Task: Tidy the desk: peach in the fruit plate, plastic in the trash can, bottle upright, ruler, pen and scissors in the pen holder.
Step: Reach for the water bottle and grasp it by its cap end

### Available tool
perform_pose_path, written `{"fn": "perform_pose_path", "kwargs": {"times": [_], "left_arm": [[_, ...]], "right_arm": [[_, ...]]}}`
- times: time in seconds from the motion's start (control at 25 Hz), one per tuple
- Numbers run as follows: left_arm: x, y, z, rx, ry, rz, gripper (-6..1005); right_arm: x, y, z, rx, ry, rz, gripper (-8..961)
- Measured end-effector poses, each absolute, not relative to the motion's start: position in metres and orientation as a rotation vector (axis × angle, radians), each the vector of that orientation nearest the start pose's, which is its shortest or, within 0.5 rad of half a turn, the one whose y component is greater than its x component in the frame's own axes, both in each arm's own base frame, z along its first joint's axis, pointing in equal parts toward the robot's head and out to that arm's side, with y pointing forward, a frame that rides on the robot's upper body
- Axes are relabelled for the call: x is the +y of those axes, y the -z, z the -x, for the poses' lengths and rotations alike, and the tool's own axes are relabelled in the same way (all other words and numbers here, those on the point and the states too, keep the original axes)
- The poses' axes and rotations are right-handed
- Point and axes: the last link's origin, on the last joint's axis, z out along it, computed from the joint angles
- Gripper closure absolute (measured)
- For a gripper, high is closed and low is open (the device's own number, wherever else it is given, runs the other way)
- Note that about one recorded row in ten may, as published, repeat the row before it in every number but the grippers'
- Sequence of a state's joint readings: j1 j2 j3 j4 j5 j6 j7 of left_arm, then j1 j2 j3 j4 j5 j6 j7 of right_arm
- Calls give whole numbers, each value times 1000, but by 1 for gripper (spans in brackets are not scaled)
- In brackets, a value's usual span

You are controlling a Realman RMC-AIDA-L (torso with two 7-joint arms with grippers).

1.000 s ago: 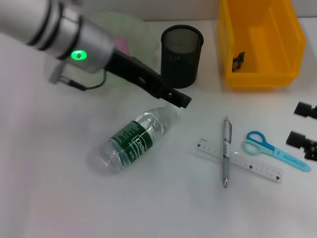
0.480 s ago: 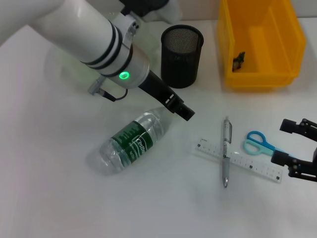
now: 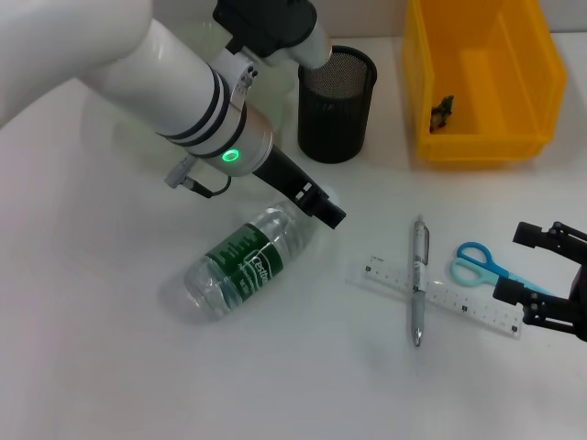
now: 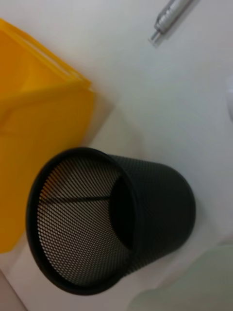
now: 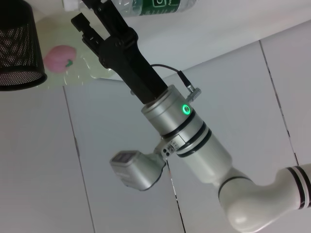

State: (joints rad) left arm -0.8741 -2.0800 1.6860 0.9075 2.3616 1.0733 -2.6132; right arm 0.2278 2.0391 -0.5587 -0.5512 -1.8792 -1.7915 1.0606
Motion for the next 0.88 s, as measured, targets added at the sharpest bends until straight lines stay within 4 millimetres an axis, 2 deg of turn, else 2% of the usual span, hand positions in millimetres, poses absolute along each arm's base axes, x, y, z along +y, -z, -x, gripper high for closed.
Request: {"fn": "perform_pose_path", "kwargs": {"times": [0.56,0.72,0.88], "left_arm": [[392,109,143,-709,-352,2655,162],[390,112,146,-701,-353,2655,380],[388,113,146,-696,-355,2659,478]], "right_arm": [[224,-22,-330,597,-950,2512,108],[224,-21,-329,599,-951,2512,108],[224,-21,-330,602,-946,2509,108]]}}
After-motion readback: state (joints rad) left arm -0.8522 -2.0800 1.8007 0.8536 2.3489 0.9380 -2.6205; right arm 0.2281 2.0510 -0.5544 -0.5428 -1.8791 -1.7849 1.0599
